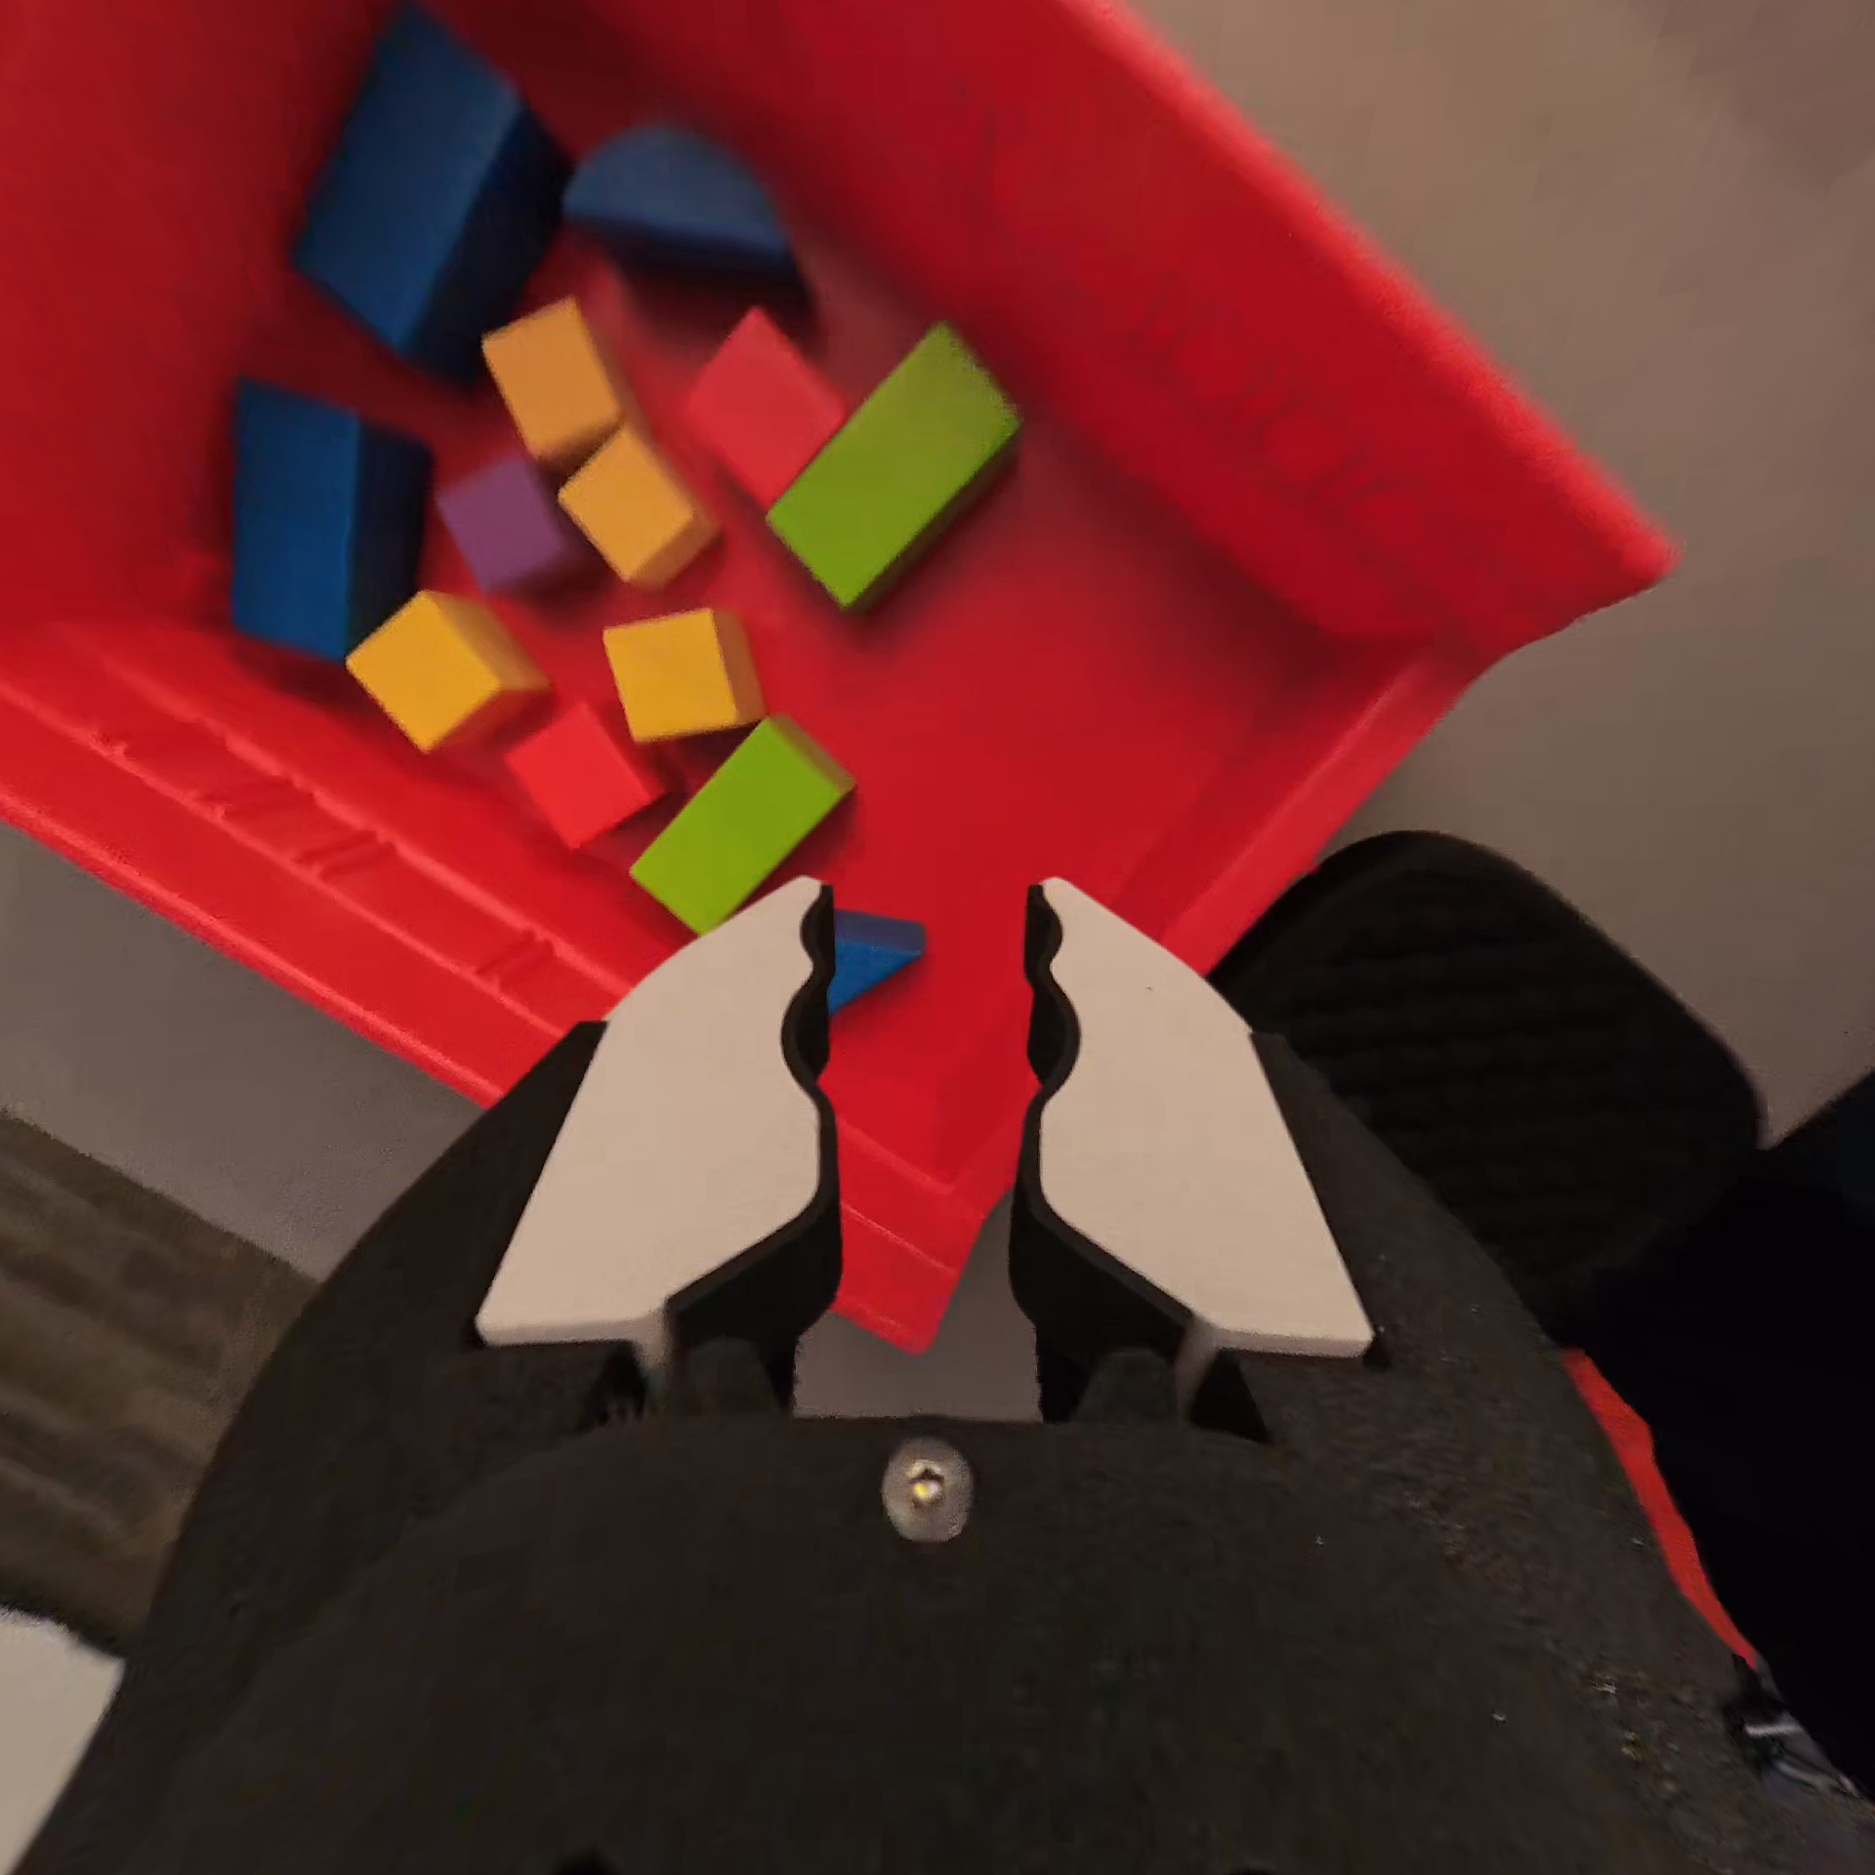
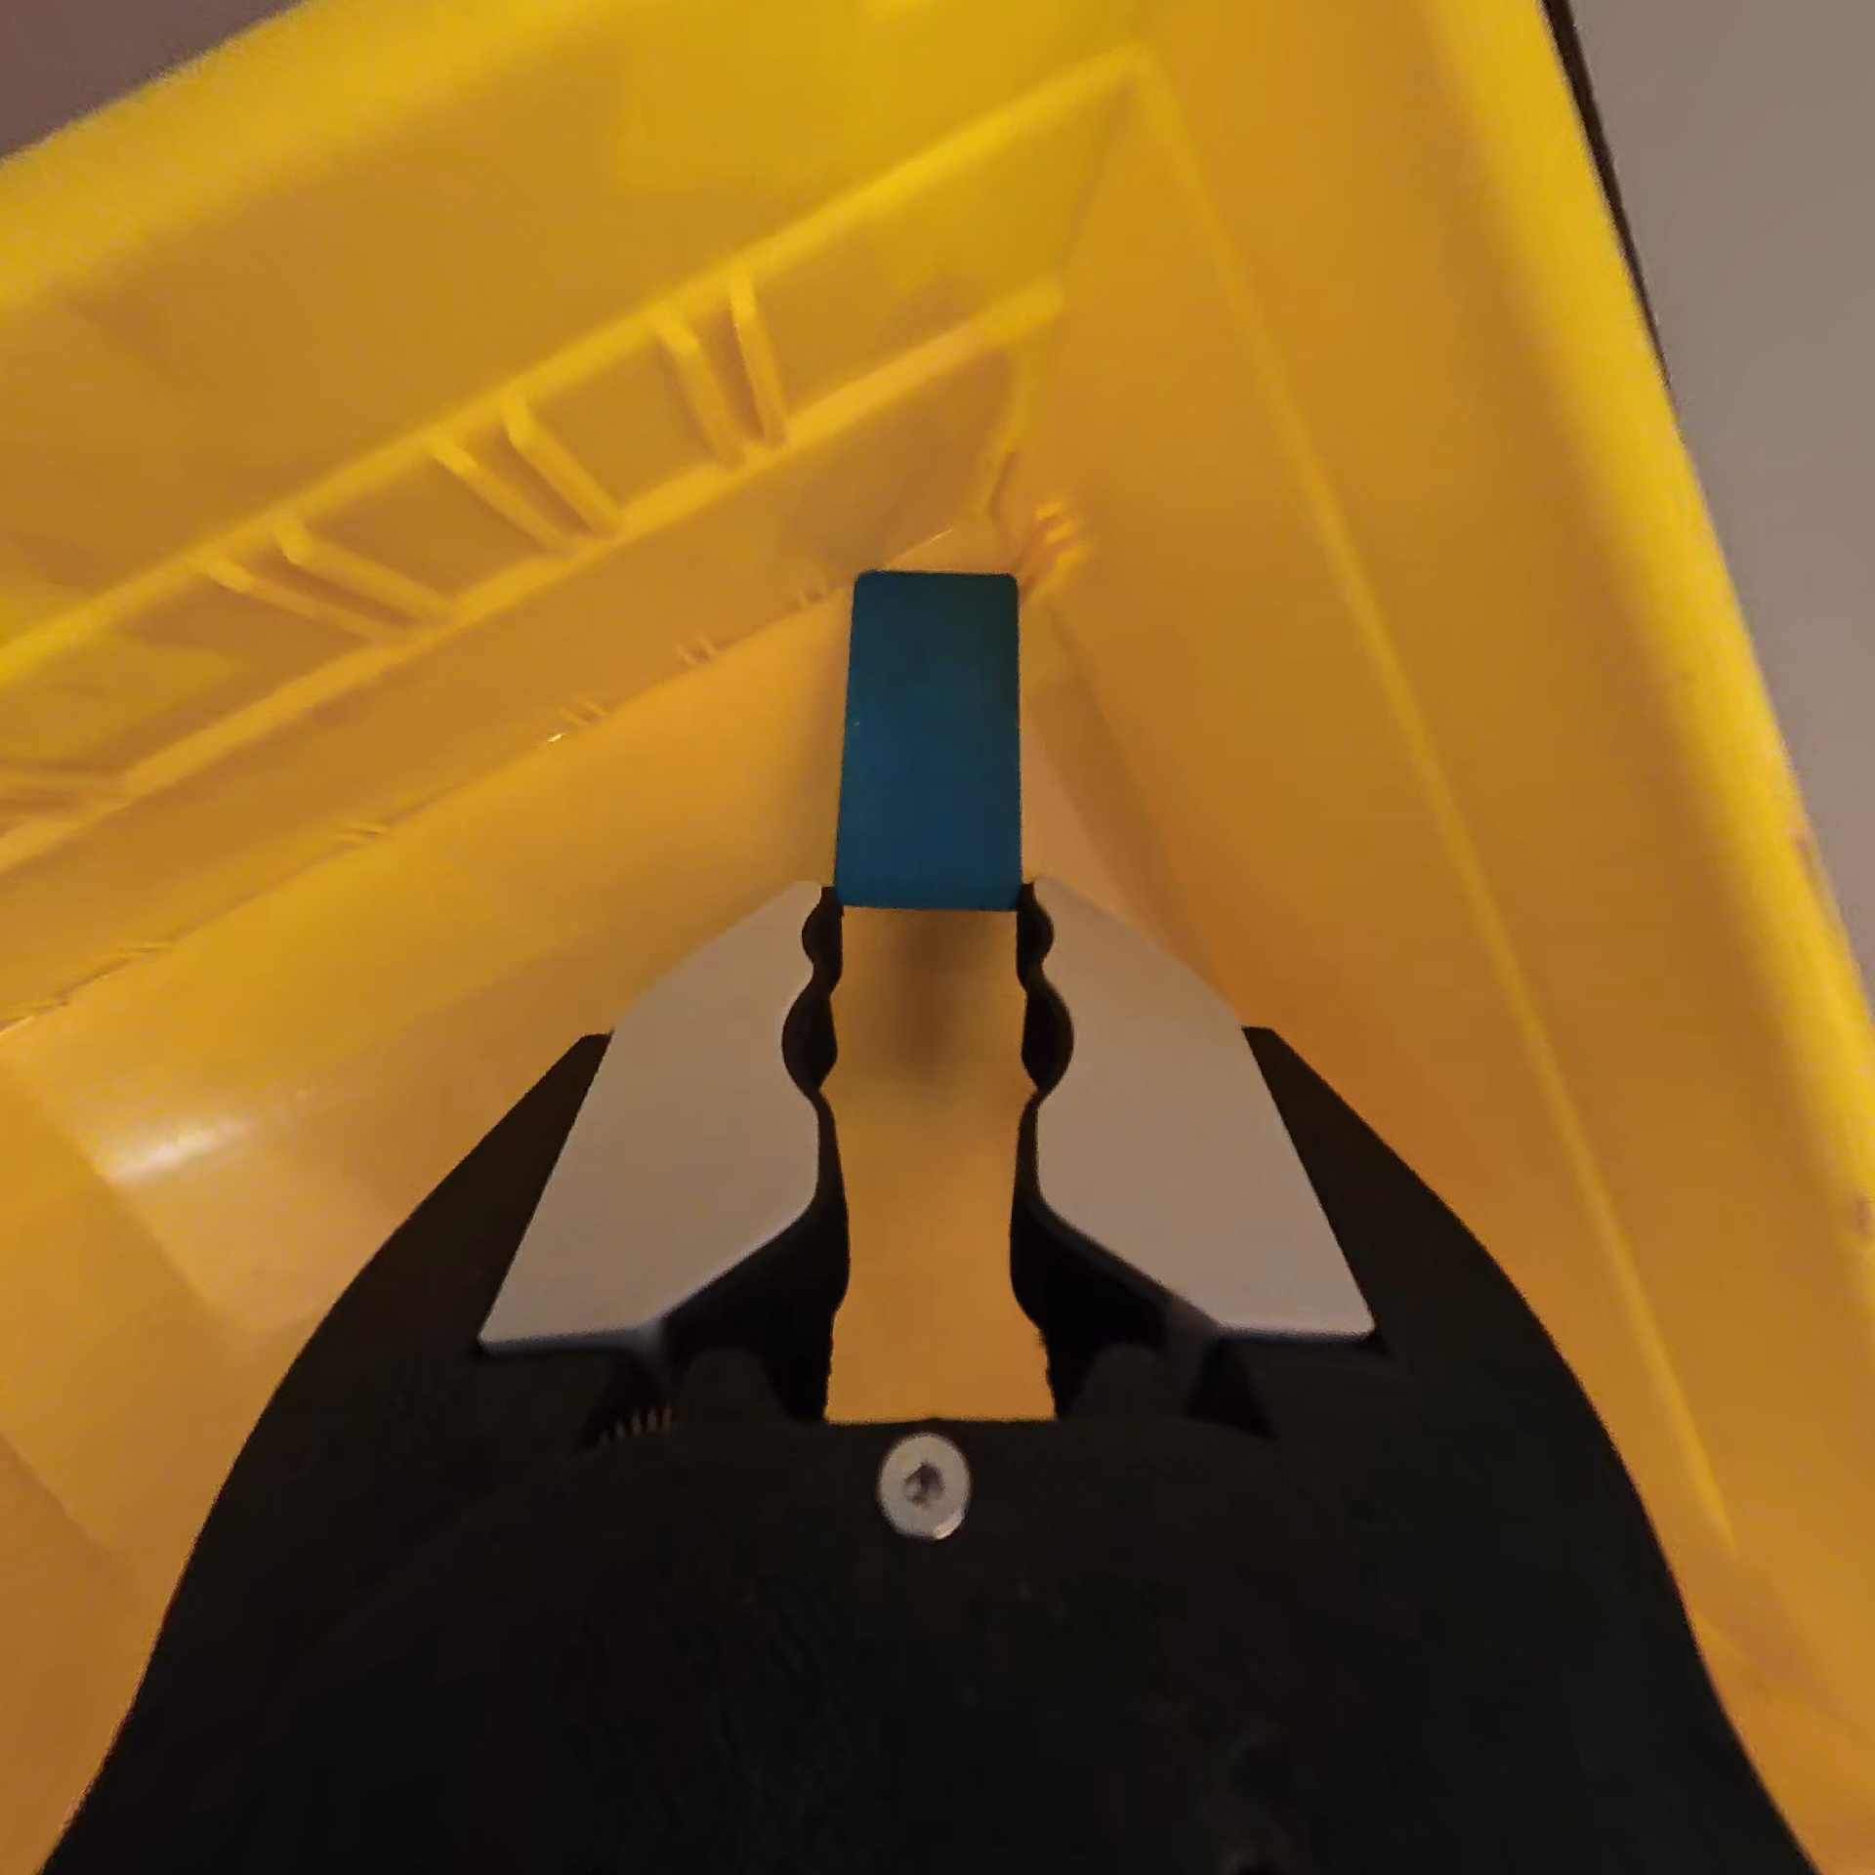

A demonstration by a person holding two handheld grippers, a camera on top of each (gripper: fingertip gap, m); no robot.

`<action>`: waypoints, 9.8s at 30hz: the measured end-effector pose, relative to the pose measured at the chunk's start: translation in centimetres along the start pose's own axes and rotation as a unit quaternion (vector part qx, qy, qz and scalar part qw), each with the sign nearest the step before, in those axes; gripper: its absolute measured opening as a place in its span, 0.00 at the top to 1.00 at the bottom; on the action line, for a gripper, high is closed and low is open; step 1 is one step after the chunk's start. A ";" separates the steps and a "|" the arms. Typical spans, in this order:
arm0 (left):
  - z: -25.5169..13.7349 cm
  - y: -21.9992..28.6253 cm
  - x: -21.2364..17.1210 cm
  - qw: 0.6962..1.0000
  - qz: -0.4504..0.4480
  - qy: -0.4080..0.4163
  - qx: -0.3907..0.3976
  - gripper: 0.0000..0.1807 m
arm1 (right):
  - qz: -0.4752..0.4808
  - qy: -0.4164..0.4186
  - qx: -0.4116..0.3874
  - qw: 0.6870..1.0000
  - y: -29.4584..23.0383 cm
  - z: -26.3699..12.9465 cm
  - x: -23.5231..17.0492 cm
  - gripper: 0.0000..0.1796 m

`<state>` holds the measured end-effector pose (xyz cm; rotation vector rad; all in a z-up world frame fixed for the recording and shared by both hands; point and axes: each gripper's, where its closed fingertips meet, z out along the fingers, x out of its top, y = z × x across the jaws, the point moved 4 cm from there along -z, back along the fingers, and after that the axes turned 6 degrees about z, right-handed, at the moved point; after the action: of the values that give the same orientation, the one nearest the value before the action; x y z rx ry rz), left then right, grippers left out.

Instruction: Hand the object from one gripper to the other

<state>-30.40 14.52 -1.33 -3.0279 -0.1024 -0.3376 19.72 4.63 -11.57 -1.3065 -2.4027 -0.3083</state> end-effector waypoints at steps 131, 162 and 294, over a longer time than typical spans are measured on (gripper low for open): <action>7.0 -1.0 3.7 0.987 0.113 0.114 0.015 0.81 | 0.212 0.038 -0.211 0.953 -5.3 -12.7 2.9 0.62; -6.2 9.4 16.6 0.858 -0.047 0.426 -0.285 0.82 | 0.055 0.285 -0.266 0.919 -10.4 -17.6 10.2 0.60; 8.0 -6.4 2.8 0.989 -0.141 -0.027 0.043 0.74 | 0.348 -0.194 -0.172 0.901 -2.8 -6.1 -7.9 0.72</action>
<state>-26.43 21.81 -7.89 -2.9364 -0.5393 -0.2630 22.66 -5.07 -9.52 -2.4811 -2.0163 -0.2845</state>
